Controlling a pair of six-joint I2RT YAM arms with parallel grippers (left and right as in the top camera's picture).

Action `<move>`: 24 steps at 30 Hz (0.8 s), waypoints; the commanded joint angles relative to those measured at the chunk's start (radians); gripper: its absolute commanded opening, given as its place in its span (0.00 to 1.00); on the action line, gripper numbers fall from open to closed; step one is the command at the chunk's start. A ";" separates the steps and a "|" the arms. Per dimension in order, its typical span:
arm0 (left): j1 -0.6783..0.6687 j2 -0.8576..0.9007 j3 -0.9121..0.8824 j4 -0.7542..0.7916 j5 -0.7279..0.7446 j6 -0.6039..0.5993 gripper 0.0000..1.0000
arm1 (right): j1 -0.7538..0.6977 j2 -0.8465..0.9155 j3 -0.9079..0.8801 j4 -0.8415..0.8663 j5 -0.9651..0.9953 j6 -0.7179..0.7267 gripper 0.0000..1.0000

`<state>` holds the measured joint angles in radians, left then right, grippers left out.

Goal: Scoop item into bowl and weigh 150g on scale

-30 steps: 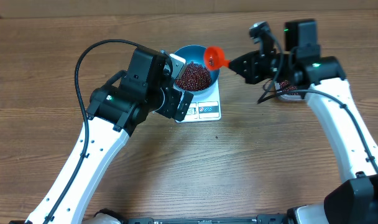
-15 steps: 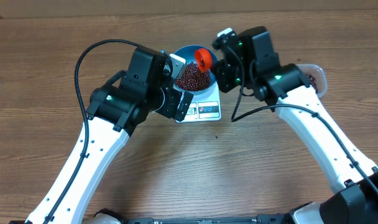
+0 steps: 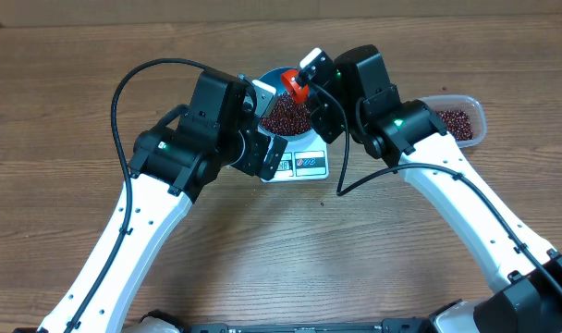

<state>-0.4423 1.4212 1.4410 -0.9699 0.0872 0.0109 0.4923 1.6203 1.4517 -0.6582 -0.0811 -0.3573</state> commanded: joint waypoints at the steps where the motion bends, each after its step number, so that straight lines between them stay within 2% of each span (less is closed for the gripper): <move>1: 0.003 0.005 0.008 0.002 0.014 0.019 1.00 | 0.014 -0.021 0.029 0.033 0.060 -0.060 0.03; 4: 0.003 0.005 0.008 0.002 0.014 0.019 1.00 | 0.018 -0.021 0.029 0.051 0.053 -0.081 0.04; 6: 0.003 0.005 0.008 0.002 0.014 0.019 1.00 | 0.030 -0.021 0.029 0.043 0.051 -0.144 0.04; 14: 0.003 0.005 0.008 0.002 0.014 0.019 1.00 | 0.031 -0.021 0.029 0.045 0.059 -0.138 0.04; 21: 0.003 0.005 0.008 0.002 0.014 0.019 1.00 | -0.013 -0.029 0.030 0.044 0.048 0.101 0.04; 24: 0.003 0.005 0.008 0.002 0.014 0.019 1.00 | -0.061 -0.055 0.030 0.035 -0.059 0.130 0.04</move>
<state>-0.4423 1.4212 1.4410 -0.9699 0.0872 0.0109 0.4854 1.6199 1.4517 -0.6220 -0.0498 -0.3248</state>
